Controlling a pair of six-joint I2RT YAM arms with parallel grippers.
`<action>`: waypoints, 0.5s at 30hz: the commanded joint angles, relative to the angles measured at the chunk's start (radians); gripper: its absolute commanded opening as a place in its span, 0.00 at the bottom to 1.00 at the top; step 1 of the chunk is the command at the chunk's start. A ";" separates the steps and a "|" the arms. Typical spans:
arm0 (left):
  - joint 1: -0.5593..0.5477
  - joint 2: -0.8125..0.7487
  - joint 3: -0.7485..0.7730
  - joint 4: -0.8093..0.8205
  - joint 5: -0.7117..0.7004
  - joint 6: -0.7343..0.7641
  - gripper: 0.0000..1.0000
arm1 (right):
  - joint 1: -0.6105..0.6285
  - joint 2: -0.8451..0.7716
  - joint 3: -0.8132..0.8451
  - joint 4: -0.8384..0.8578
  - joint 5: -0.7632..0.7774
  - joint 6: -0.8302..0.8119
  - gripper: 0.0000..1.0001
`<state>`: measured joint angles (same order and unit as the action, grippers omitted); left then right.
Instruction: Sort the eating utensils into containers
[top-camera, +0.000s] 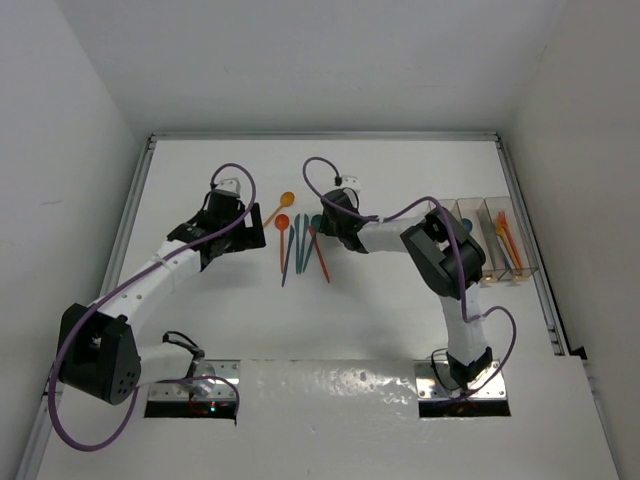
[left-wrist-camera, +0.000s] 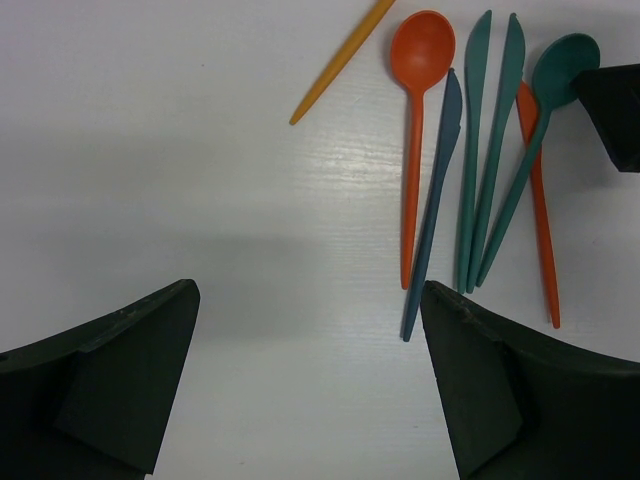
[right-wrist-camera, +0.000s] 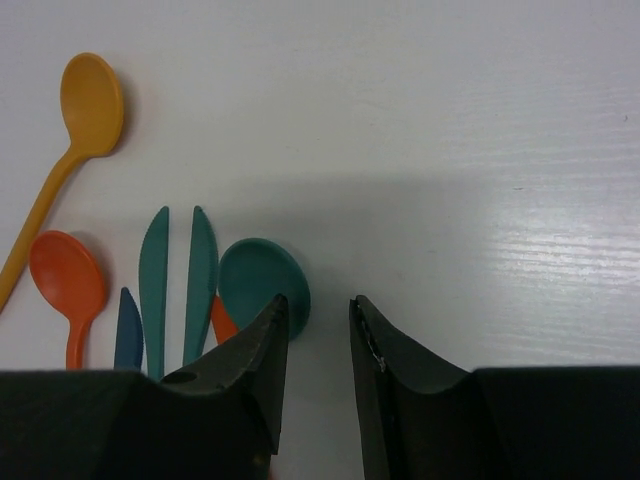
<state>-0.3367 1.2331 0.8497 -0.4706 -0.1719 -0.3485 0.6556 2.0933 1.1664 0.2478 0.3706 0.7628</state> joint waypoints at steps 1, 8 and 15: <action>-0.002 0.006 0.018 0.018 0.008 0.002 0.91 | -0.016 0.004 -0.014 0.033 -0.082 -0.040 0.32; -0.002 0.011 0.017 0.015 0.005 0.003 0.91 | -0.040 0.013 -0.062 0.125 -0.231 -0.034 0.35; -0.002 0.012 0.017 0.013 0.000 0.003 0.91 | -0.042 0.070 -0.031 0.150 -0.355 -0.028 0.29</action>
<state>-0.3367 1.2457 0.8497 -0.4713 -0.1719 -0.3485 0.6109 2.1151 1.1278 0.4038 0.0978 0.7395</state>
